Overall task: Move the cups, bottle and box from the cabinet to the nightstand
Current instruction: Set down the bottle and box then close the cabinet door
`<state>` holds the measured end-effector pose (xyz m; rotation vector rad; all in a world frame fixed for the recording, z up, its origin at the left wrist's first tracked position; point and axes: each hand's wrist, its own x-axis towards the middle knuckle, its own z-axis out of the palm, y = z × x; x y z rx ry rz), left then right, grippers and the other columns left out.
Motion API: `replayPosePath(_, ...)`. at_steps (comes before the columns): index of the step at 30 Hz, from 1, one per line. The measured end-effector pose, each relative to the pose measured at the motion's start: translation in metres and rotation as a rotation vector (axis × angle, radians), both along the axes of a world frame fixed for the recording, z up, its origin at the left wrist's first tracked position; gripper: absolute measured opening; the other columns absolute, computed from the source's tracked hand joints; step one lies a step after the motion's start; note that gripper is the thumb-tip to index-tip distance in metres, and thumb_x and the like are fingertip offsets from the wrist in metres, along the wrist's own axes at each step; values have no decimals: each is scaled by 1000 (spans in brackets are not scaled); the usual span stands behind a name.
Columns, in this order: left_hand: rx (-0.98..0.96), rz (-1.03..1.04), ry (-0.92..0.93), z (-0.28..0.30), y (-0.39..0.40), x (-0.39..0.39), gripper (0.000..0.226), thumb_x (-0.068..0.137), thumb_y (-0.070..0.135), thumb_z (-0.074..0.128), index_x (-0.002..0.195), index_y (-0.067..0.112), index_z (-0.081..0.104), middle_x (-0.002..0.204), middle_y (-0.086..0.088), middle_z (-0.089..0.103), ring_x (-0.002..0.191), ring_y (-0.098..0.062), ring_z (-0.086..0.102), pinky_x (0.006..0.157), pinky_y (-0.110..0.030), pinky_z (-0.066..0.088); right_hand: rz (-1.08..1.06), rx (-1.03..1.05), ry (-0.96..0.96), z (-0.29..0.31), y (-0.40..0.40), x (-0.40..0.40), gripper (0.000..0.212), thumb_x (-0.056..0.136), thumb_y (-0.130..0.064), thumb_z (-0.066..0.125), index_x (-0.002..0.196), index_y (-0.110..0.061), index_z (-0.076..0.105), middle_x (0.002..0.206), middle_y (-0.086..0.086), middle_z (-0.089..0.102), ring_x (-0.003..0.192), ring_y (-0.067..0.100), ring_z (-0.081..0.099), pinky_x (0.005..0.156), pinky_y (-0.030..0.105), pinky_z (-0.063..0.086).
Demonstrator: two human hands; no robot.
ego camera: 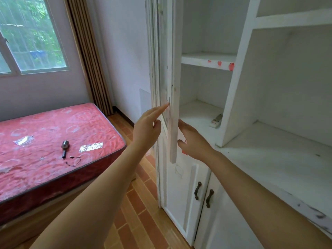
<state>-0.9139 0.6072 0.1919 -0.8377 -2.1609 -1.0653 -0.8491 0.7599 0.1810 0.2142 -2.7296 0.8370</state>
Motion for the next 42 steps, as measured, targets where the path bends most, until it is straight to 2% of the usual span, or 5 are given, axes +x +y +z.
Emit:
replayPosePath(8, -83, -52, 20, 5, 38, 5, 60, 86, -7, 44, 135, 28, 44, 136, 0, 52, 124, -19, 48, 96, -23, 37, -117, 32, -15, 0, 37, 16, 62, 91, -20, 52, 143, -31, 21, 146, -4, 38, 133, 19, 38, 104, 40, 40)
replayPosePath(12, -89, -97, 25, 2, 51, 0, 60, 87, 1, 51, 139, 28, 38, 141, 0, 47, 124, -20, 48, 96, -37, 47, -160, 66, -2, -2, 51, 22, 60, 93, -21, 47, 145, -29, 19, 148, -3, 35, 137, 17, 30, 109, 38, 31)
replayPosePath(20, -150, -189, 13, -12, 82, -25, 74, 89, 23, 57, 144, 33, 9, 157, 4, 12, 139, -22, 29, 101, -34, 34, -444, 68, 208, -6, 81, 28, 49, 93, -20, 47, 139, -13, 33, 143, 6, 39, 132, 21, 35, 105, 28, 31)
replayPosePath(29, -250, -274, 33, -9, 108, -38, 73, 93, 27, 50, 139, 36, -7, 156, 8, -2, 145, -19, 8, 113, -41, 21, -558, 131, 45, -12, 101, 18, 76, 92, -17, 45, 146, -15, -8, 158, 0, -6, 145, 19, 1, 119, 35, 13)
replayPosePath(42, -422, -228, 55, -2, 136, -55, 84, 90, 39, 53, 135, 44, -18, 158, -3, -11, 146, -23, -3, 118, -44, 7, -560, 152, -48, -13, 108, 18, 75, 91, -10, 43, 147, -16, -7, 158, -2, -5, 145, 18, 2, 118, 36, 15)
